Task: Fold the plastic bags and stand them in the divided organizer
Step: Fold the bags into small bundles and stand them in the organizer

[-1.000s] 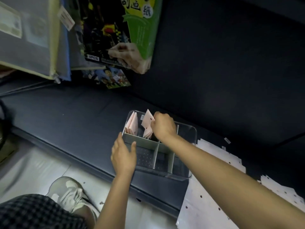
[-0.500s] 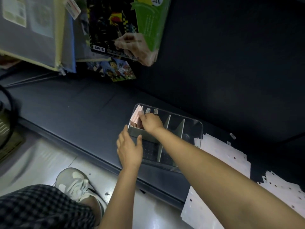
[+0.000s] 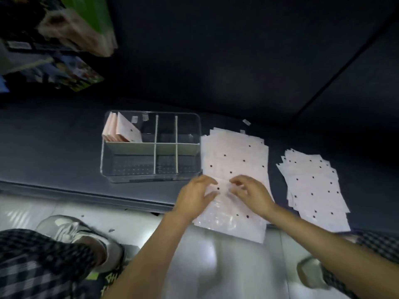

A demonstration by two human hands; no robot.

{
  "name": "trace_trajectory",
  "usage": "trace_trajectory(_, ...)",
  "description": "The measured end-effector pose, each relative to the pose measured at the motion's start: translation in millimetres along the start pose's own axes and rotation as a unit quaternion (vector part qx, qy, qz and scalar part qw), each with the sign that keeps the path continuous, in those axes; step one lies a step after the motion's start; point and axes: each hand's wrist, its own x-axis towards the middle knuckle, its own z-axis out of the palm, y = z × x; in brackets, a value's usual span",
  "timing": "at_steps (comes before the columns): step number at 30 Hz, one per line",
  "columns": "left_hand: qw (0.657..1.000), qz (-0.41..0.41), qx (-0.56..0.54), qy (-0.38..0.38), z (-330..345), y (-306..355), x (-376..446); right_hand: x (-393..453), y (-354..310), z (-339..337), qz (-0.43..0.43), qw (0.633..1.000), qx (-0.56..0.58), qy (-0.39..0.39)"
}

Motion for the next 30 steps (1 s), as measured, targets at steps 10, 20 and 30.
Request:
trace_trajectory(10,0.965,0.054,0.187,-0.176,44,-19,-32,-87,87,28,-0.178,0.969,-0.173,-0.007)
trace_trajectory(20,0.981,-0.042,0.025,-0.188,20,3,-20,-71,92,4,-0.025,0.995,0.069,-0.061)
trace_trajectory(30,0.990,-0.061,-0.088,-0.089,-10,56,29,-31,90,-94,0.064,0.873,0.447,-0.186)
